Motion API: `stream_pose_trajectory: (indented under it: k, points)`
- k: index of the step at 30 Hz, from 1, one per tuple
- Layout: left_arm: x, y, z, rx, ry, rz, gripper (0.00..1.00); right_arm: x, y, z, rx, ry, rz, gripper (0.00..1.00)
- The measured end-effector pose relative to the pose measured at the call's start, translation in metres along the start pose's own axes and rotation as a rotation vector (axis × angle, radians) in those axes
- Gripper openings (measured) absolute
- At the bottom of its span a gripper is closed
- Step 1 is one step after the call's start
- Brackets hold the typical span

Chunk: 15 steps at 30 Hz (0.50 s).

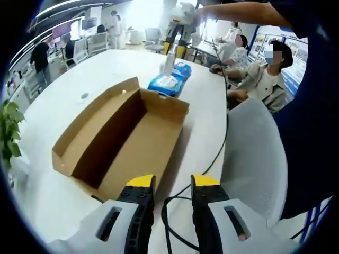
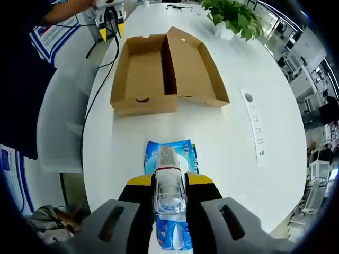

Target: Operate the shoe box by opening the lid, removing the specified soft item, and placing it in the target area until the item is outside and the box remains undamaged.

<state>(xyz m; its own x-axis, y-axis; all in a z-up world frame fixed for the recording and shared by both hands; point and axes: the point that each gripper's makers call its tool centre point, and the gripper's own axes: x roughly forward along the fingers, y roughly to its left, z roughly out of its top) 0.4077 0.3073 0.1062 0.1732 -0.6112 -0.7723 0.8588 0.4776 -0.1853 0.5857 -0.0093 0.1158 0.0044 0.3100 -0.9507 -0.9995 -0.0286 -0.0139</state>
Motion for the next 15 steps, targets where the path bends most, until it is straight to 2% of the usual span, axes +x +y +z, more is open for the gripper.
stream_pose_trajectory:
  k: [3,7,13,15]
  points:
    - [-0.002,0.004,-0.008,0.006,0.029,0.020,0.24,0.001,-0.007,-0.007,0.012,0.007,-0.007,0.18]
    - [-0.010,0.016,-0.013,-0.042,0.024,0.054,0.27,0.004,-0.015,-0.014,0.014,0.017,-0.010,0.18]
    - [-0.019,0.030,-0.032,-0.067,0.085,0.105,0.29,0.004,-0.027,-0.025,0.036,0.027,-0.025,0.18]
    - [-0.026,0.045,-0.043,-0.113,0.111,0.164,0.27,0.004,-0.033,-0.031,0.043,0.037,-0.030,0.18]
